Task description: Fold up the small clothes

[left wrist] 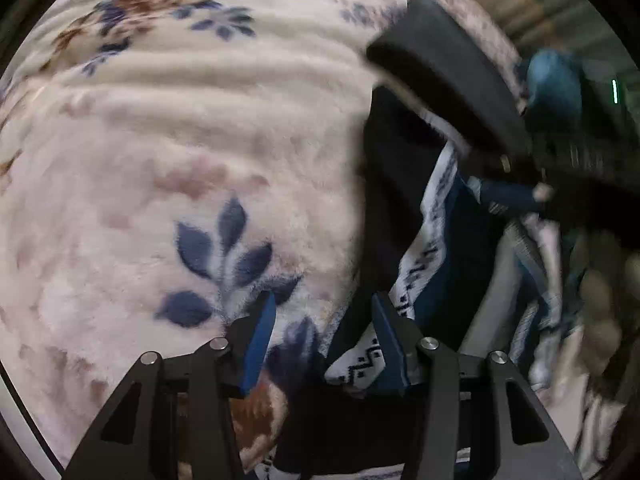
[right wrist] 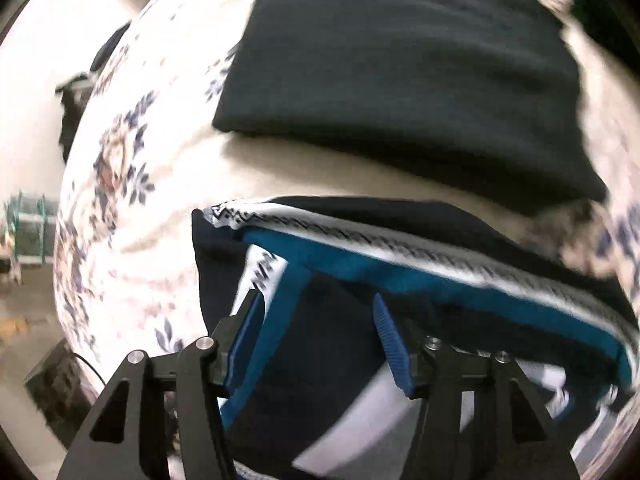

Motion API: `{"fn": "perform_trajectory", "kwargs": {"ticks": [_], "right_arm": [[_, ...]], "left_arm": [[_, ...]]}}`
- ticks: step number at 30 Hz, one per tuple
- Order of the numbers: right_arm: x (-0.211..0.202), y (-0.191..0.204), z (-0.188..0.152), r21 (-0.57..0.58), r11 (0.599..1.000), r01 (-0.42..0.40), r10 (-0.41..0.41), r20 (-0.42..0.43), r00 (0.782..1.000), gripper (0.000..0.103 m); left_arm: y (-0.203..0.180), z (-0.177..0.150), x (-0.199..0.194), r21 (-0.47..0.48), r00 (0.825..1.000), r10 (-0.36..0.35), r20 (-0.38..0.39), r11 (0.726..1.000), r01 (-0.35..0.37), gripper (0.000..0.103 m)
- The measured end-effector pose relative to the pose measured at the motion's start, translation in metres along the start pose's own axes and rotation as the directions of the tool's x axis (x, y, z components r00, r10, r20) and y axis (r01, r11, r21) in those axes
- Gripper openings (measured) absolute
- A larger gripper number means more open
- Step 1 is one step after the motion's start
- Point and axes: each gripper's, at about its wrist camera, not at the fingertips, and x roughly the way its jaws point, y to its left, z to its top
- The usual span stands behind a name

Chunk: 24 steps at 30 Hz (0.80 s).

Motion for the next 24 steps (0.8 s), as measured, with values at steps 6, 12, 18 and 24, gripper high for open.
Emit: {"fn": "perform_trajectory", "kwargs": {"ticks": [6,12,18,24], "right_arm": [[0.028,0.026,0.023,-0.131,0.991,0.041,-0.039,0.014,0.999,0.003],[0.022,0.018,0.024,-0.057,0.998,0.040,-0.038,0.046,0.998,0.011],[-0.039,-0.025,-0.055,0.204,0.979,-0.002,-0.030,0.154,0.988,0.059],[-0.085,-0.130,-0.176,0.552,0.829,0.088,-0.212,0.165,0.963,0.059]], "left_arm": [[-0.007,-0.005,0.009,0.078,0.998,0.051,0.024,0.996,-0.053,0.047],[-0.002,-0.003,-0.005,0.063,0.997,0.075,0.015,0.995,-0.076,0.047],[-0.029,0.001,-0.049,0.151,0.980,0.151,0.126,0.974,-0.170,0.097],[-0.070,0.014,-0.013,0.266,0.967,0.212,0.139,0.933,-0.243,0.097]]}}
